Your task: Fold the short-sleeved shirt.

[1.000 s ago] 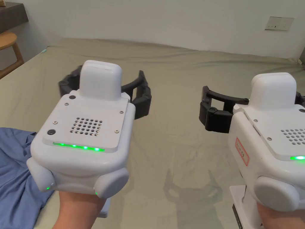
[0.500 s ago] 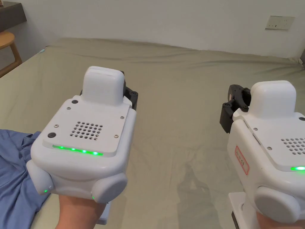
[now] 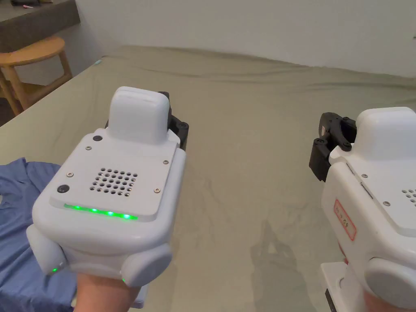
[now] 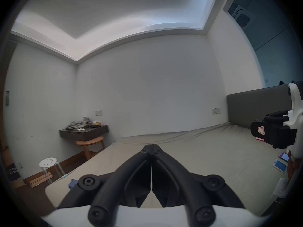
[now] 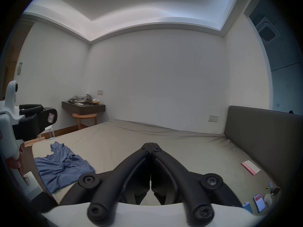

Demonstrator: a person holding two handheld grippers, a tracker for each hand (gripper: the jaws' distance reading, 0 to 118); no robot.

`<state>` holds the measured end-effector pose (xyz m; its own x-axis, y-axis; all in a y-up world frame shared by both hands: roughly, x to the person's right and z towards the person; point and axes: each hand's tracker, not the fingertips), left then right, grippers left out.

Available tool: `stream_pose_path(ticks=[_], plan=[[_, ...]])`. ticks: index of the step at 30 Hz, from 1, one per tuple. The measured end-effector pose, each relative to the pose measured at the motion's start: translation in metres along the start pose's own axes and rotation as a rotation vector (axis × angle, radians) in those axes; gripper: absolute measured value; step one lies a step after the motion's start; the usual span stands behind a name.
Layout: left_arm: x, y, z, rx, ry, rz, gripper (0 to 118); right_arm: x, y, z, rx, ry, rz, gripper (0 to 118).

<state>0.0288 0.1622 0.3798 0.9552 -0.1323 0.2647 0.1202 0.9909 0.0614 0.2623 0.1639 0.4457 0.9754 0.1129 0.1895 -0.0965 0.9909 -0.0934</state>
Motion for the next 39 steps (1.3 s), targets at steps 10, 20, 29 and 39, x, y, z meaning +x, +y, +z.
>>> stream_pose_path(ticks=[10,20,29,39], plan=[[-0.093,-0.01,0.046,-0.029,0.31,-0.073,0,-0.106,0.007,-0.033,0.022,0.306,-0.002,2],[-0.148,-0.028,0.081,-0.08,0.477,-0.055,0,-0.187,0.007,-0.035,0.029,0.486,0.044,2],[-0.176,-0.073,0.058,-0.252,0.437,0.033,0,-0.19,-0.001,-0.043,-0.013,0.487,0.084,2],[-0.223,-0.201,-0.059,-0.691,0.232,0.099,8,-0.173,-0.029,-0.073,-0.141,0.415,0.151,2]])
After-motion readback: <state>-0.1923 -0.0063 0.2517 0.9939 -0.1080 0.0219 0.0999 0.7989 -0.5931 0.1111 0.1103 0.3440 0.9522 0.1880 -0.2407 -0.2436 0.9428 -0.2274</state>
